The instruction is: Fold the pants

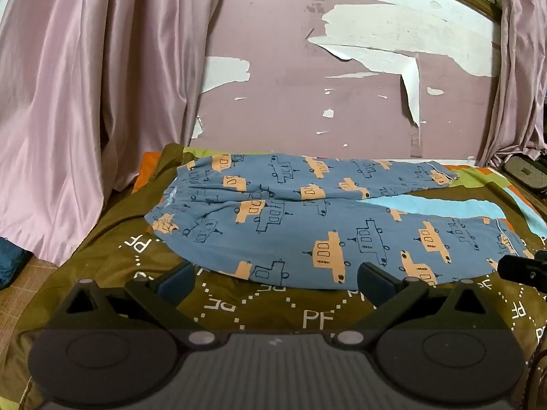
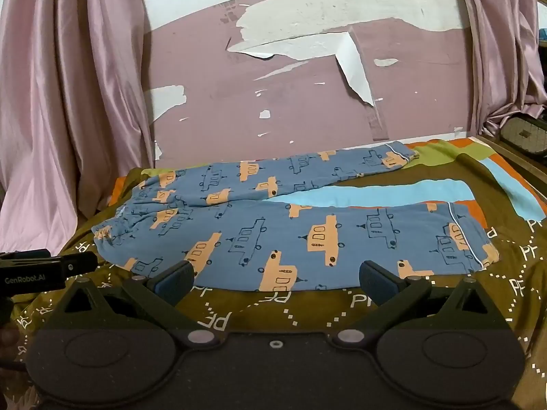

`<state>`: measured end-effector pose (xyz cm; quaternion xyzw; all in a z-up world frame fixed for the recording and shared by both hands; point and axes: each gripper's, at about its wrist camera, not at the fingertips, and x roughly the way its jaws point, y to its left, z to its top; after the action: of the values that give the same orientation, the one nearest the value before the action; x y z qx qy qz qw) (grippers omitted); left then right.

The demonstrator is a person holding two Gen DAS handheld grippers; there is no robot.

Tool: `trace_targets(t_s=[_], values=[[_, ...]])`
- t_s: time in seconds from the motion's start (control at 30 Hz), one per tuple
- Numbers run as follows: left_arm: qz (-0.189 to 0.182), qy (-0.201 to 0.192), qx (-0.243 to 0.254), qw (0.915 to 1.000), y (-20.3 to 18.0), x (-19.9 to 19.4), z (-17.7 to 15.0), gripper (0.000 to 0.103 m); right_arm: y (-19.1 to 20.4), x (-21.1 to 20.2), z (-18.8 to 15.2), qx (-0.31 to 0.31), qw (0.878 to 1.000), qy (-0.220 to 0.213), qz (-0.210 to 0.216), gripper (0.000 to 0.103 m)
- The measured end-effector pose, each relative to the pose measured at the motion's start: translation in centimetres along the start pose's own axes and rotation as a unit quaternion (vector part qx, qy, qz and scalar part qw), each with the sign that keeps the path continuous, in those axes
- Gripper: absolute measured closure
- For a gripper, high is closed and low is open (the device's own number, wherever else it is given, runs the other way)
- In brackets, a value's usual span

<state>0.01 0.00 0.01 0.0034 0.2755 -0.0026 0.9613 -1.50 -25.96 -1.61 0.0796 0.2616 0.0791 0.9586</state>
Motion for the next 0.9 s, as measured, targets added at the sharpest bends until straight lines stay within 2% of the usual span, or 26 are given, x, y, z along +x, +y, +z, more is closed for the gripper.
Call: trace_targets(t_s=[0.9], values=[[0.000, 0.000, 0.000, 1.0000, 0.02, 0.01, -0.04, 0.000, -0.04, -0.05, 0.06, 0.003, 1.000, 0.002, -0.001, 0.000]])
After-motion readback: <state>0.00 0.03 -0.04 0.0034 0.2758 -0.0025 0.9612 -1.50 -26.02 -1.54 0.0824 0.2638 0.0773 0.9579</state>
